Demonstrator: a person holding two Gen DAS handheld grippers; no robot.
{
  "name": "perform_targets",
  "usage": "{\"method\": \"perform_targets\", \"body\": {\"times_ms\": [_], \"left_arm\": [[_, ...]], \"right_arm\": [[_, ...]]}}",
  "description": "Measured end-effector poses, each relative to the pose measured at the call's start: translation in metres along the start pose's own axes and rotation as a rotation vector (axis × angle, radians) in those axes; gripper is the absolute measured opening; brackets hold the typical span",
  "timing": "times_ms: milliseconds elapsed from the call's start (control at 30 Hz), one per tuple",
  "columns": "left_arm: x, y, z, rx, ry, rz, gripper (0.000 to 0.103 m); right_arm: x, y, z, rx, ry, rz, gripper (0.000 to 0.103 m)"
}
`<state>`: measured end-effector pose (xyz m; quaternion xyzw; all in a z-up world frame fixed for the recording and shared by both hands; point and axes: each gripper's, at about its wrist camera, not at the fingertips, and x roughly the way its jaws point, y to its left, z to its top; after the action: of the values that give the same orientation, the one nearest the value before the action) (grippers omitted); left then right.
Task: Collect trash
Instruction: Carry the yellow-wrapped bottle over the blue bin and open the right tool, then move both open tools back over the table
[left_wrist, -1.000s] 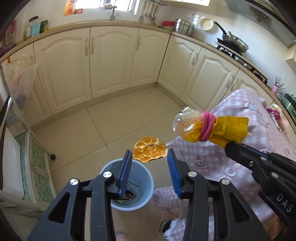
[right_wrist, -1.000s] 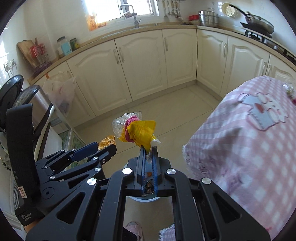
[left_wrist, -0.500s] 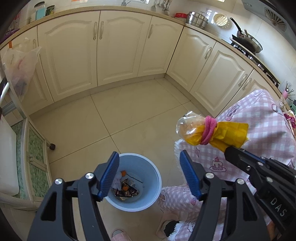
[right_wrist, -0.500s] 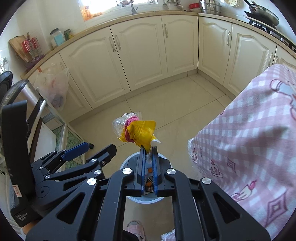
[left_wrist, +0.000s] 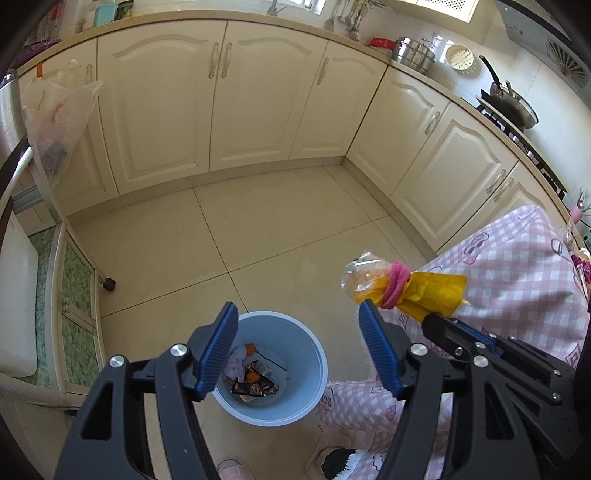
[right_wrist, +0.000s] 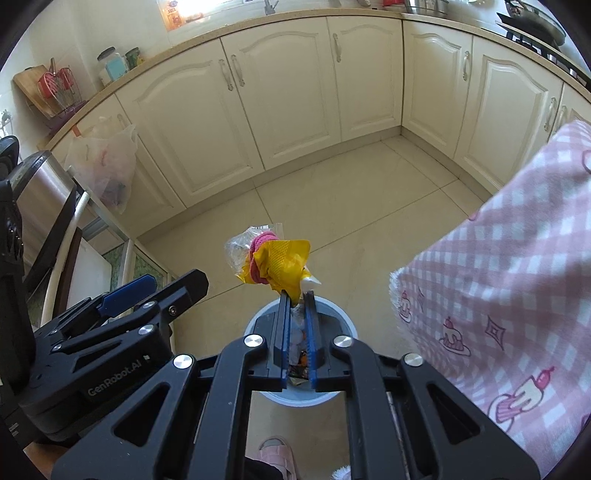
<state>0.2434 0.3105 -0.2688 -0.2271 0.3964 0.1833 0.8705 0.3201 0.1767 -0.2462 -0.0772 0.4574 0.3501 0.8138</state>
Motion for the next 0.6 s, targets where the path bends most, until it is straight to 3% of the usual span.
{"method": "perform_targets", "body": {"times_ms": [300,600], "left_arm": [[-0.015,-0.011,0.006,0.005,-0.014,-0.02,0.066],[-0.058,-0.078,0.009,0.111,-0.068,-0.118,0.066]], "right_arm": [[-0.014,-0.007,0.003,-0.003,-0.024,-0.034,0.019],[-0.104,-0.05,0.003,0.039,-0.159,-0.099,0.025]]}}
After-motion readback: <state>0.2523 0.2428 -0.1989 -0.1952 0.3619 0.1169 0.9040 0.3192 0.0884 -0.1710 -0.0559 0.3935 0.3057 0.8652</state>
